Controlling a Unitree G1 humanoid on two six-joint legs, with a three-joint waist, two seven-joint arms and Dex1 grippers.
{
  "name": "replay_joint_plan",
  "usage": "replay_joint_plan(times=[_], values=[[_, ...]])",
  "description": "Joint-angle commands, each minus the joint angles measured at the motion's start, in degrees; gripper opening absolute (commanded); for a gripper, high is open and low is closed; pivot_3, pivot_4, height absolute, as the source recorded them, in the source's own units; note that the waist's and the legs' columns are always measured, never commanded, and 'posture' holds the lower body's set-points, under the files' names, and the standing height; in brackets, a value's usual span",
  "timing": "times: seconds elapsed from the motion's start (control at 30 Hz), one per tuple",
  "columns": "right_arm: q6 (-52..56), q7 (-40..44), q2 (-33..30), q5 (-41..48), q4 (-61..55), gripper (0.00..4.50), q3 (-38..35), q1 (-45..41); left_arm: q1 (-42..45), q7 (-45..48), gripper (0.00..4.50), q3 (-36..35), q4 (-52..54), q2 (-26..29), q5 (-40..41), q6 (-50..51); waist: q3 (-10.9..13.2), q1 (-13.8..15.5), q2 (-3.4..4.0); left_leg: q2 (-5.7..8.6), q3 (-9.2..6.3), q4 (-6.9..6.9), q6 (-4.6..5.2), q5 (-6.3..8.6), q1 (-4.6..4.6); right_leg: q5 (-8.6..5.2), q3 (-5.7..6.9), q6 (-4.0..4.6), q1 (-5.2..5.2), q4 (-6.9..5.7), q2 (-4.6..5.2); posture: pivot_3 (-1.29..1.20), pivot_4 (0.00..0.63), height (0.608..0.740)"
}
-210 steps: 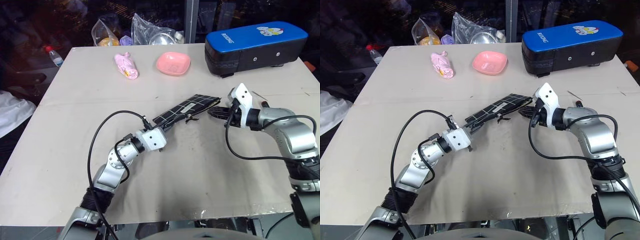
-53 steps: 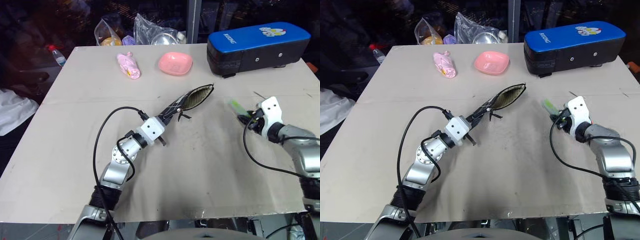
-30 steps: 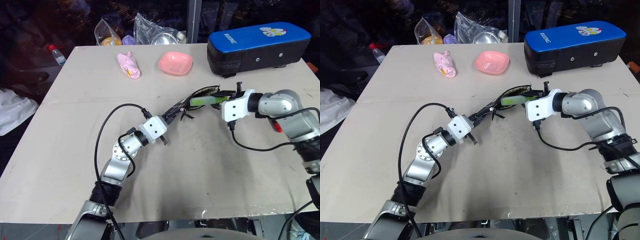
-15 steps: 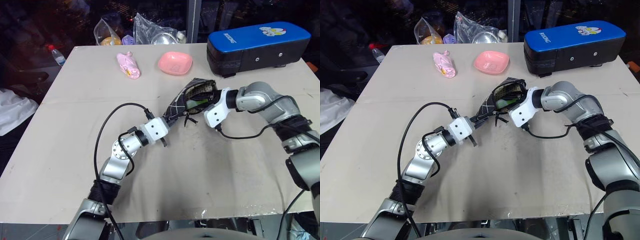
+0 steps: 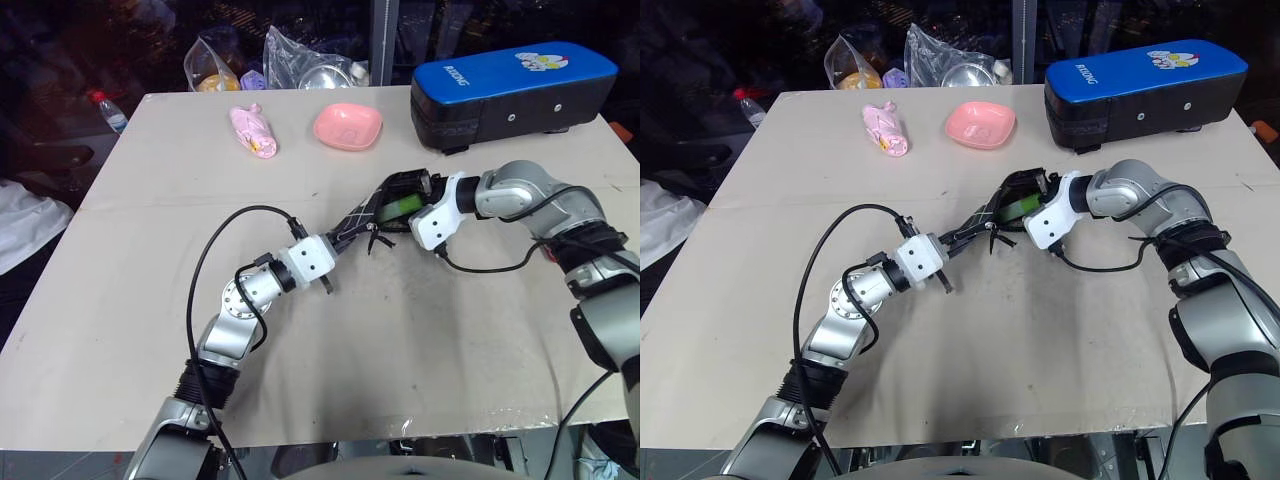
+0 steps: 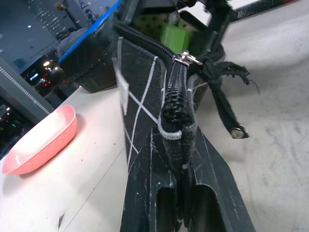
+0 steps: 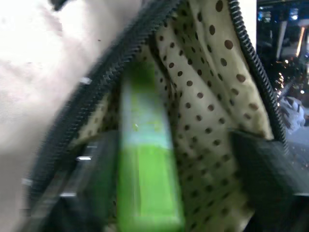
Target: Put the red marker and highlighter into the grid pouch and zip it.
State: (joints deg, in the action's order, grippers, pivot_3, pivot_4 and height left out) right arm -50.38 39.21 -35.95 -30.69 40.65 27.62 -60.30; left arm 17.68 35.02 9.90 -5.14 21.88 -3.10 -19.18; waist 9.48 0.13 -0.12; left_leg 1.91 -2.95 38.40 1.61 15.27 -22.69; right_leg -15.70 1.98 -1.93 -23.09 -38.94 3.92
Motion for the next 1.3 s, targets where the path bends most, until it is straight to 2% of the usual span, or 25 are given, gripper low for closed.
replay_joint_plan(times=[0.03, 0.17, 0.23, 0.33, 0.53, 0.7, 0.8, 1.0, 1.03, 1.13, 1.23, 1.3], values=[[0.44, 1.0, -3.63, 5.18, -3.49, 4.45, -4.39, 0.74, 0.62, 0.15, 0.0, -0.91, 1.35, 0.04, 1.74, -0.55, 0.0, 0.08, 0.0, 0.0, -0.01, 0.0, 0.0, 0.0, -0.01, 0.0, 0.0, 0.0, 0.0, 0.01, 0.0, 0.0, 0.15, 0.737], [5.42, 5.69, -6.51, 14.45, -8.2, 4.45, -8.5, 4.65, 1.51, 0.64, 0.0, -1.05, 0.35, -0.19, 2.65, -0.4, 0.0, 0.2, 0.0, 0.0, 0.03, 0.01, 0.01, 0.01, -0.03, 0.0, -0.01, 0.0, -0.01, 0.01, 0.02, 0.0, 0.15, 0.737], [14.76, 7.43, -7.17, 22.35, -11.33, 4.45, -13.65, 8.27, 1.85, 0.75, 0.0, -1.12, 0.05, -0.71, 3.43, -0.12, 0.0, -0.03, 0.0, 0.0, 0.03, 0.0, 0.01, 0.0, -0.03, 0.0, -0.02, 0.0, 0.0, 0.01, 0.02, 0.0, 0.15, 0.737], [27.81, 7.43, -8.94, 27.97, -16.2, 4.45, -19.95, 14.07, 1.92, 1.17, 0.0, -1.36, 0.16, -1.57, 5.01, 0.79, 0.0, 0.66, -0.01, -0.07, 0.09, 0.01, 0.02, 0.01, -0.04, 0.03, -0.03, 0.02, 0.0, 0.0, 0.01, 0.0, 0.15, 0.737], [57.53, 2.58, -10.93, 34.01, -25.21, 4.45, -31.52, 26.98, 1.55, 1.94, 0.0, -2.11, 3.08, -3.27, 9.86, 5.65, 0.0, 0.79, -0.01, -0.07, 0.12, 0.08, 0.09, 0.05, -0.1, 0.05, -0.03, -0.02, 0.01, 0.02, 0.06, 0.0, 0.15, 0.737], [83.08, -3.96, -8.52, 38.69, -33.45, 4.45, -39.22, 34.67, 1.28, 1.93, 0.0, -1.71, 4.04, -3.39, 10.12, 6.89, -0.01, 0.52, 0.01, -0.09, 0.15, 0.07, 0.09, 0.05, -0.08, 0.06, -0.06, -0.01, 0.01, -0.01, 0.05, 0.0, 0.15, 0.737], [92.27, -6.61, -7.41, 40.08, -38.73, 4.45, -41.49, 38.65, 1.13, 1.84, 0.0, -1.73, 4.16, -3.39, 9.95, 7.06, -0.01, 0.5, 0.01, -0.12, 0.18, 0.04, 0.1, 0.06, -0.04, 0.06, -0.08, 0.0, 0.01, -0.02, 0.01, 0.0, 0.15, 0.737], [102.33, -9.05, -6.22, 42.96, -42.65, 4.45, -44.99, 43.21, 0.87, 1.69, 0.0, -1.57, 4.25, -3.43, 9.6, 7.15, -0.02, 0.7, 0.01, -0.09, 0.2, 0.07, 0.18, 0.1, -0.07, 0.07, -0.09, -0.03, 0.01, 0.0, 0.02, 0.0, 0.15, 0.737], [104.06, -8.88, -6.02, 43.91, -43.18, 3.91, -45.49, 43.49, 0.85, 1.71, 0.0, -1.53, 4.23, -3.42, 9.55, 7.12, -0.02, 0.68, 0.01, -0.08, 0.21, 0.07, 0.19, 0.11, -0.06, 0.08, -0.11, -0.04, 0.01, 0.0, 0.01, 0.0, 0.15, 0.737], [105.02, -8.97, -5.95, 45.13, -43.99, 2.81, -46.31, 43.89, 1.09, 1.78, 0.0, -1.54, 3.76, -3.42, 9.48, 6.95, -0.02, 0.67, 0.01, -0.08, 0.2, 0.08, 0.31, 0.17, -0.06, 0.09, -0.1, -0.05, 0.01, -0.01, -0.01, 0.0, 0.15, 0.737], [103.19, -9.66, -6.4, 45.25, -43.25, 1.15, -46.75, 43.04, 1.39, 1.83, 0.0, -1.44, 3.35, -3.49, 9.35, 6.8, -0.02, 0.65, 0.01, -0.08, 0.22, 0.08, 0.37, 0.2, -0.06, 0.09, -0.12, -0.06, 0.01, -0.01, -0.02, 0.0, 0.15, 0.737], [101.11, -10.37, -7.19, 44.6, -42.03, 0.29, -46.91, 41.92, 1.46, 1.91, 0.0, -1.39, 3.25, -3.52, 9.37, 6.73, -0.02, 0.64, 0.01, -0.08, 0.22, 0.09, 0.37, 0.21, -0.06, 0.09, -0.12, -0.06, 0.01, -0.01, -0.03, 0.0, 0.15, 0.737]])
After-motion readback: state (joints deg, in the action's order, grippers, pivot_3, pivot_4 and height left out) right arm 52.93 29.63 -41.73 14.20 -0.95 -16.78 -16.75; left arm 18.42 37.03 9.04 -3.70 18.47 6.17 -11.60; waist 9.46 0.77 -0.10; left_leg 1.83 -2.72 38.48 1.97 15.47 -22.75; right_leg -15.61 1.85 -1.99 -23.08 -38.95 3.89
